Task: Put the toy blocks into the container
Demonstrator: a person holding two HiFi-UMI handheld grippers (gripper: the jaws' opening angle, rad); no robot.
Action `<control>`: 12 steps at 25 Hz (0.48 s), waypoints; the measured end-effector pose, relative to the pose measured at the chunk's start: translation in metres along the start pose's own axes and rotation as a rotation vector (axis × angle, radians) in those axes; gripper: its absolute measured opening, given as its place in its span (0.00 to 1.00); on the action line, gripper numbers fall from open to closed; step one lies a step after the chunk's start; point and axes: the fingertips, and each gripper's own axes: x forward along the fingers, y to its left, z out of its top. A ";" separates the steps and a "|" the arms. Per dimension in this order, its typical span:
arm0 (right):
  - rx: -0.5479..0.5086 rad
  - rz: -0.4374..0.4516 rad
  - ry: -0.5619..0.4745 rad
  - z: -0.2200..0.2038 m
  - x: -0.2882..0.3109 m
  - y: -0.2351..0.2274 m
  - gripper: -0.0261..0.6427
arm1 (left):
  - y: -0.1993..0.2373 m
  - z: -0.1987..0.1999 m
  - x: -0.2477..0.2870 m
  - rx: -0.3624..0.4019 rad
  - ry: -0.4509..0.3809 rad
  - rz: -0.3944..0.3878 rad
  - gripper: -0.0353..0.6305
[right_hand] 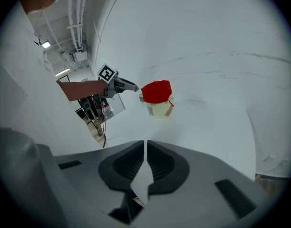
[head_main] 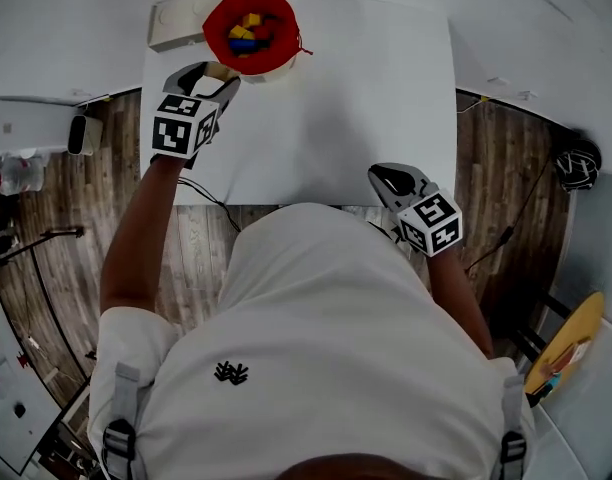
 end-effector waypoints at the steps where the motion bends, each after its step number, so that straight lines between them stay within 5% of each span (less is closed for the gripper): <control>1: 0.005 -0.008 -0.001 0.001 0.000 0.001 0.07 | 0.003 0.009 0.003 0.023 -0.007 -0.009 0.48; 12: 0.078 -0.098 -0.003 -0.007 -0.005 0.014 0.07 | 0.027 0.054 0.066 0.185 0.026 -0.112 0.48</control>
